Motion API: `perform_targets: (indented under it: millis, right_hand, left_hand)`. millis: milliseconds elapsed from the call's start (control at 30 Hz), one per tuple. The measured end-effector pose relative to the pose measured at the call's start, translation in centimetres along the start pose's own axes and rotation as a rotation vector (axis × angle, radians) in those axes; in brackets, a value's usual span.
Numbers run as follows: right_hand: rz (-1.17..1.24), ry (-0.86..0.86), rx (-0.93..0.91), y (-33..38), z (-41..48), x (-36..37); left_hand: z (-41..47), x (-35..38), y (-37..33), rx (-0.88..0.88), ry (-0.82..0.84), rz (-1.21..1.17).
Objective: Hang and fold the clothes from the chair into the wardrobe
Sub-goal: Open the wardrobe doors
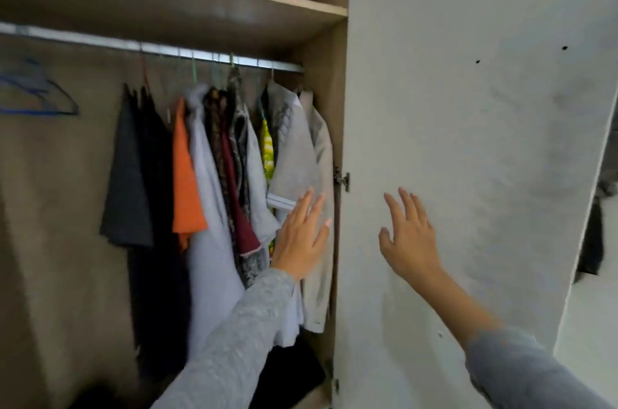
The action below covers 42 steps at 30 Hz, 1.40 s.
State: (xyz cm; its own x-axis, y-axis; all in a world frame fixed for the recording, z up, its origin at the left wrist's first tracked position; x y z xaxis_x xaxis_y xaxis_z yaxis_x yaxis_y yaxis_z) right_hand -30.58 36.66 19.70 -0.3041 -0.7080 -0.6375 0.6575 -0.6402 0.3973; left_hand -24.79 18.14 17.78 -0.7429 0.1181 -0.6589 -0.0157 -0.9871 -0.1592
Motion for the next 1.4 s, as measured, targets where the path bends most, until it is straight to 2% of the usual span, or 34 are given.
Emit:
perform_targets:
  millis: [100, 167, 233, 333, 500, 633, 733, 833, 967, 1033, 1200, 1267, 1400]
  right_hand:
    - [0.284, 0.130, -0.174, 9.4, 1.5, 4.6]
    - [0.417, 0.215, -0.227, 13.0, 2.1, 6.5]
    - [0.507, 0.256, -0.261, 15.4, 2.8, 7.6]
    - [0.619, 0.310, -0.399, 23.5, 4.8, 10.6]
    - [0.835, 0.297, -0.389, 33.8, 8.3, 14.9]
    - [1.060, 0.216, -0.388, 41.2, 11.3, 17.0]
    - [1.238, 0.214, -0.391, 45.6, 13.1, 17.0]
    - [1.314, 0.320, -0.339, 50.3, 15.7, 17.8]
    - [1.327, 0.492, -0.245, 56.4, 19.0, 18.9]
    - [1.354, 0.549, -0.163, 59.2, 20.3, 19.8]
    - [1.343, 0.677, -0.026, 63.8, 22.2, 23.1]
    - [1.364, 0.683, -0.008, 64.6, 23.1, 24.3]
    - [1.429, 0.638, 0.001, 65.6, 25.4, 26.1]
  left_hand:
    - [-2.2, -6.3, 8.7, -0.222, -0.089, 0.042]
    - [-3.5, -8.8, 11.8, -0.341, -0.136, -0.012]
    - [-4.8, -10.2, 13.3, -0.430, -0.110, -0.060]
    - [-7.3, -15.3, 19.2, -0.471, -0.236, 0.043]
    - [-8.9, -22.7, 28.1, -0.541, -0.276, 0.125]
    - [-8.3, -27.7, 35.7, -0.647, -0.362, 0.126]
    - [-7.1, -29.7, 39.2, -0.798, -0.448, -0.181]
    - [-5.7, -30.9, 41.9, -0.933, -0.550, -0.561]
    - [-2.8, -32.0, 44.4, -0.906, -0.643, -0.894]
    - [-0.9, -32.5, 45.7, -0.878, -0.659, -0.993]
    - [2.6, -33.1, 47.2, -0.911, -0.484, -1.121]
    - [3.6, -33.6, 47.6, -0.904, -0.434, -1.124]
    - [5.2, -34.9, 49.0, -0.851, -0.446, -1.229]
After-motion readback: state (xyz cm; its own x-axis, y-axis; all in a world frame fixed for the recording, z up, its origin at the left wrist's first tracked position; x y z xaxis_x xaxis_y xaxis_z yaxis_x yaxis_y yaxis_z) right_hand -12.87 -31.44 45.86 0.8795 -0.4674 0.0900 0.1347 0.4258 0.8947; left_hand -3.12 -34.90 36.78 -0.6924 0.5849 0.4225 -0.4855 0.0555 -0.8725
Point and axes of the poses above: each hand's wrist, its own z-axis towards the middle knuckle, its own x-axis out of the palm, y = z × x, the point moved 3 cm from there along z, towards the middle knuckle, and after that the axes turned 13 degrees about z, right-handed, at the moved point
